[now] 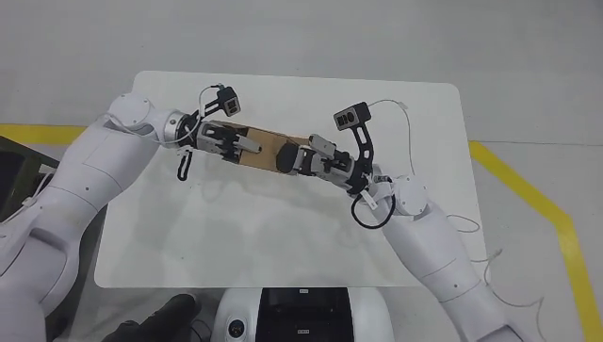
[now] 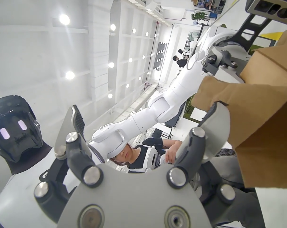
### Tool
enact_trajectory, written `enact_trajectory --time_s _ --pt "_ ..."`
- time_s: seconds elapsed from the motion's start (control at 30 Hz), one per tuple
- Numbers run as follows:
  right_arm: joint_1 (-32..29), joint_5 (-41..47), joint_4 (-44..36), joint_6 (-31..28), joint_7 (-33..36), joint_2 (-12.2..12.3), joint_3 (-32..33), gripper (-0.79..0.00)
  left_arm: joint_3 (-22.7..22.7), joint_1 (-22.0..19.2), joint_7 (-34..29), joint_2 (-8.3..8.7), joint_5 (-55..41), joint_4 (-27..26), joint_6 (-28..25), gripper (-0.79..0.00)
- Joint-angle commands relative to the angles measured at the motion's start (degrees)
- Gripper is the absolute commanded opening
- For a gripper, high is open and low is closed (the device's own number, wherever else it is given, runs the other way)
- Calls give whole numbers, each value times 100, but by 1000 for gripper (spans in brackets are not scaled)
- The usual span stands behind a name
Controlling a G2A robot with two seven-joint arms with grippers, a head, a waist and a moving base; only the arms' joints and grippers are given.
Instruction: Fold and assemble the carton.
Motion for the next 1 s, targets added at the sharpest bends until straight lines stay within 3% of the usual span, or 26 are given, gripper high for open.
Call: enact_trajectory --time_s 0.0,0.5,0.97 --pt "-107 33 -26 14 6 26 106 0 9 18 0 -6 -90 23 0 -785" --pt "-317 128 77 120 119 73 314 0 179 -50 0 44 -440 -108 100 -785" --pt "-152 104 243 144 132 66 398 0 447 -121 0 243 -656 -486 213 -785"
